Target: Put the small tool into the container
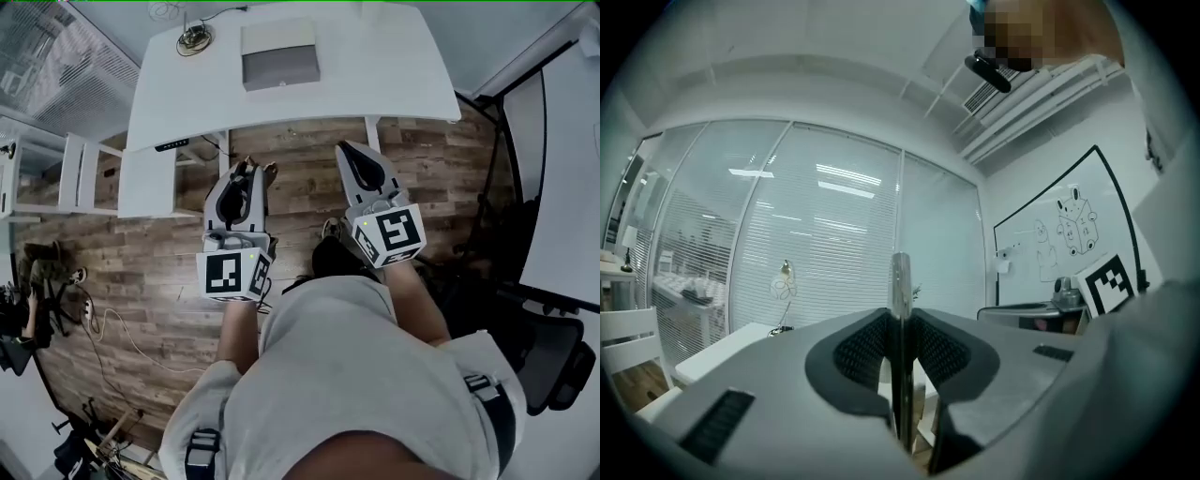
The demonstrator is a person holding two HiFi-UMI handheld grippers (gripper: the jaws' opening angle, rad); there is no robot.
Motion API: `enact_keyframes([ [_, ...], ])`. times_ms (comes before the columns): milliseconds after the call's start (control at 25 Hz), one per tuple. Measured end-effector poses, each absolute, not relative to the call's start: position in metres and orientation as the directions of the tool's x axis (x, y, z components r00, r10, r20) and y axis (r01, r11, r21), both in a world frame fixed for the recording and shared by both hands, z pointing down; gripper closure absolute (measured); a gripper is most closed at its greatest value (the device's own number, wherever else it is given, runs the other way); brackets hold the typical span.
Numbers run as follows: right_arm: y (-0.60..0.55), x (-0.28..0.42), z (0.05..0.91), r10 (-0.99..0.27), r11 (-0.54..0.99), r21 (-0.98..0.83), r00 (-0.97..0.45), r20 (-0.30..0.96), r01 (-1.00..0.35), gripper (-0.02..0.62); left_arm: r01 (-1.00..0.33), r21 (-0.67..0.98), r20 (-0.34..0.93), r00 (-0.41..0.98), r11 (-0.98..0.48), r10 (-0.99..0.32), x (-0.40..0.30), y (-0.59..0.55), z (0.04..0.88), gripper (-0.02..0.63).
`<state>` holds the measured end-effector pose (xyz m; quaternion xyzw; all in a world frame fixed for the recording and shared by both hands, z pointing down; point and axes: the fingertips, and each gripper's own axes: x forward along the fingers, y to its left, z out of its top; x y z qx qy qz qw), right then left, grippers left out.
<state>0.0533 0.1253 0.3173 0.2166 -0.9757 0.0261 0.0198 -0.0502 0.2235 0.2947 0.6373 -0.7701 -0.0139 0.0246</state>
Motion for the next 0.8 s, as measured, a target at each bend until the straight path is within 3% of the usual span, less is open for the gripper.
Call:
enact_keyframes([
  [800,-0.021,-0.003,0.354,-0.377,0.922,-0.055,-0.920,0.107,-0.384,0.569,-0.974,-0.089,0.124,-0.218,0.208,-0.968,-0.116,0.060,0.329,0.514],
])
